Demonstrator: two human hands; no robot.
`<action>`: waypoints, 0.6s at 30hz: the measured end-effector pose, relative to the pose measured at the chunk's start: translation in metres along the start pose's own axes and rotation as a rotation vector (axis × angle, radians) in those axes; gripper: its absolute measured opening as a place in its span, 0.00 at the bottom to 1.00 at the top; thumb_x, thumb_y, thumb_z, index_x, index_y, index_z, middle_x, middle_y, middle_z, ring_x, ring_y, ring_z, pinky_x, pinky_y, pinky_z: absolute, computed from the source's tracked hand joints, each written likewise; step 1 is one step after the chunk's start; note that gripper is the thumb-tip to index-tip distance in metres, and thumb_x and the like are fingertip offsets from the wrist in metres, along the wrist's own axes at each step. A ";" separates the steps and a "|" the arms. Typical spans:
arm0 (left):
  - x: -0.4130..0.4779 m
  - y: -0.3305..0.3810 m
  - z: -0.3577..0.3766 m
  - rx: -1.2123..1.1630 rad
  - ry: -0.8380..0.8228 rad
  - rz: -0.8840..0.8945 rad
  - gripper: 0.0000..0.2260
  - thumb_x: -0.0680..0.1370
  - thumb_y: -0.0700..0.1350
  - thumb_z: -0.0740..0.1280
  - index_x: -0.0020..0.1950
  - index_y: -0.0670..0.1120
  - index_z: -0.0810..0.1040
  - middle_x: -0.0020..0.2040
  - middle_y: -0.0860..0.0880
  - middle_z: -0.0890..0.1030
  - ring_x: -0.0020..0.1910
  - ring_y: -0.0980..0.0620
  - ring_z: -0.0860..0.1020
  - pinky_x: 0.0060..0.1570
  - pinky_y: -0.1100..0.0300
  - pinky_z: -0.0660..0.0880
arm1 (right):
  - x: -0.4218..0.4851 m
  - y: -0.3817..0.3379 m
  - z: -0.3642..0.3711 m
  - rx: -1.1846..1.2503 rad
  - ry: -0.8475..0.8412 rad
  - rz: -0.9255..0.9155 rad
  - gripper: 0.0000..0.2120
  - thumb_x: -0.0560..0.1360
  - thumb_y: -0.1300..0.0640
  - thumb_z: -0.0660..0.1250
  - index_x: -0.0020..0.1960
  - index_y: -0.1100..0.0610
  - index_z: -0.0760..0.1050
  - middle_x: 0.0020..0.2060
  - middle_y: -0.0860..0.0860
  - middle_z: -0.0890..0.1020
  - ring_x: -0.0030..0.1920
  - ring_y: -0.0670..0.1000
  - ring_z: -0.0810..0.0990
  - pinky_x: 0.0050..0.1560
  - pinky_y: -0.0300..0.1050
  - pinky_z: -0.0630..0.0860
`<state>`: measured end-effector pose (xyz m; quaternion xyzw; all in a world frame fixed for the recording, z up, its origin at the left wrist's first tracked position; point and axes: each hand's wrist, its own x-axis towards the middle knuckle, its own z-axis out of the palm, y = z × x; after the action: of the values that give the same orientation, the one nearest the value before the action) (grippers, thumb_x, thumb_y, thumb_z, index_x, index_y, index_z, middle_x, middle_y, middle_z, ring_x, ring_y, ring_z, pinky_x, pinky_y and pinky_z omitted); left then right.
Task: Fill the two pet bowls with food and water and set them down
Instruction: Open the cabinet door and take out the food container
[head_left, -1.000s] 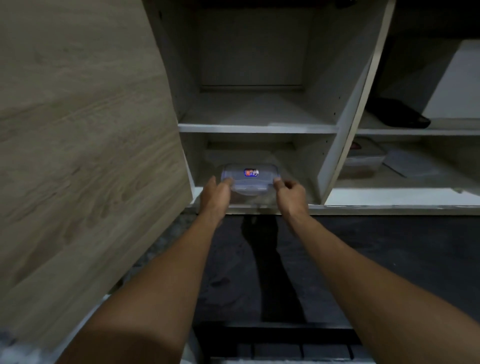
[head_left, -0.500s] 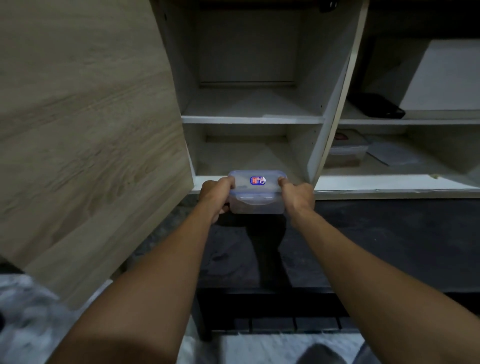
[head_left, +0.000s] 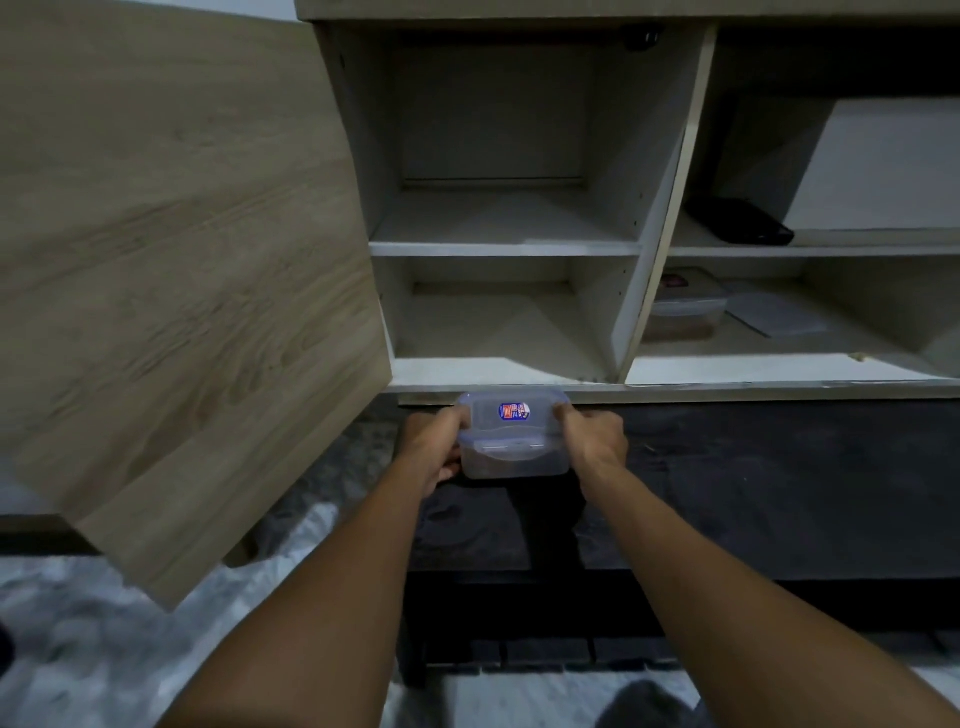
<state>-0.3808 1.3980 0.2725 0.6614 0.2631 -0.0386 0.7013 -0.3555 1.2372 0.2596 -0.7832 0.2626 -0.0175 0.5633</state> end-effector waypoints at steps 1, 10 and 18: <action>0.001 -0.001 0.000 0.004 0.005 0.001 0.04 0.73 0.41 0.65 0.38 0.46 0.76 0.31 0.49 0.75 0.30 0.53 0.73 0.37 0.62 0.72 | 0.001 0.000 0.001 0.006 -0.003 0.003 0.22 0.73 0.45 0.70 0.58 0.62 0.80 0.56 0.60 0.82 0.56 0.60 0.80 0.57 0.49 0.76; -0.022 0.029 -0.005 0.076 0.037 -0.100 0.09 0.71 0.44 0.66 0.49 0.44 0.80 0.42 0.46 0.81 0.41 0.49 0.79 0.47 0.54 0.77 | -0.025 -0.031 -0.020 -0.029 -0.060 0.132 0.18 0.74 0.47 0.69 0.54 0.61 0.80 0.54 0.60 0.82 0.51 0.58 0.79 0.48 0.43 0.70; -0.118 0.171 -0.017 0.061 0.057 -0.245 0.05 0.69 0.45 0.65 0.44 0.47 0.78 0.38 0.49 0.79 0.37 0.51 0.76 0.39 0.58 0.76 | -0.094 -0.177 -0.090 -0.100 -0.081 0.209 0.22 0.73 0.47 0.69 0.59 0.62 0.79 0.57 0.61 0.81 0.57 0.61 0.80 0.58 0.51 0.77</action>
<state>-0.4189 1.3998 0.4773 0.6461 0.3606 -0.1131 0.6631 -0.3963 1.2391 0.4757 -0.7787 0.3202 0.0860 0.5326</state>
